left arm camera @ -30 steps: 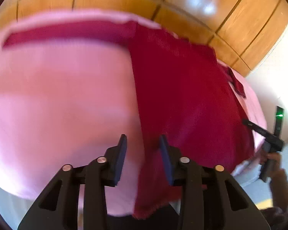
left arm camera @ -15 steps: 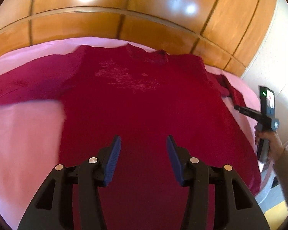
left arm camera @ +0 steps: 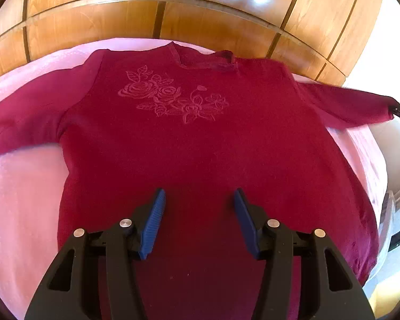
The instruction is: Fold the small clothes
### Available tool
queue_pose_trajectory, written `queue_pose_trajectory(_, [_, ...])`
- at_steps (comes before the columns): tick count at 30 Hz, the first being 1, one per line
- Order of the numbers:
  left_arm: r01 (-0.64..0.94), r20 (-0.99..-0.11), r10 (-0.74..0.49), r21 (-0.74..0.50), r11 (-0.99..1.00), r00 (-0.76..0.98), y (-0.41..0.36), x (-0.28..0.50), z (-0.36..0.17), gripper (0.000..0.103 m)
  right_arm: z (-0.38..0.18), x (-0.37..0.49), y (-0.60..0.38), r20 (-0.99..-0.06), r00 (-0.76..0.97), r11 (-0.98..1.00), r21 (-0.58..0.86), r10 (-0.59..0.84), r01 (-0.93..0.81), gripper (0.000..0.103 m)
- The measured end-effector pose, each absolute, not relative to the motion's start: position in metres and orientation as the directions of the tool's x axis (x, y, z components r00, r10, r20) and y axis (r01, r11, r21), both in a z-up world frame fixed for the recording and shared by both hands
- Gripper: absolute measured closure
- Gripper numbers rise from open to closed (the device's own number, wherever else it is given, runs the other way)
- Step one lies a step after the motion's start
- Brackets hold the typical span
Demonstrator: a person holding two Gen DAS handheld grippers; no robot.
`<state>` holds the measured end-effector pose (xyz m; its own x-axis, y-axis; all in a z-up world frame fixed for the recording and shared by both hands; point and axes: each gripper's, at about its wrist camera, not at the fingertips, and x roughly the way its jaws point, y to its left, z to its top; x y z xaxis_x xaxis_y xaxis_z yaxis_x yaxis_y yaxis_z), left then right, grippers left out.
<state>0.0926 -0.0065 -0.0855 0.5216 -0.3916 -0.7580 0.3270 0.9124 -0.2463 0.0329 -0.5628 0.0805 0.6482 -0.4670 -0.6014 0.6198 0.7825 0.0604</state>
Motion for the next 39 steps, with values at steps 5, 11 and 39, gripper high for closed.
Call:
queue_pose_trajectory(5, [0.296, -0.768, -0.397, -0.278, 0.914, 0.503, -0.004, 0.102, -0.083, 0.051, 0.063, 0.068, -0.625, -0.677, 0.521, 0.706, 0.002, -0.52, 0.708, 0.098])
queue_pose_trajectory(11, [0.292, -0.776, -0.372, -0.251, 0.923, 0.509, -0.007, 0.103, -0.083, 0.051, -0.029, 0.073, -0.663, -0.834, 0.388, 0.627, 0.066, -0.393, 0.776, 0.086])
queue_pose_trajectory(39, [0.217, -0.721, -0.357, -0.283, 0.934, 0.594, 0.032, 0.104, -0.067, 0.042, -0.048, 0.025, -0.569, -0.802, 0.499, 0.653, 0.189, -0.328, 0.734, 0.034])
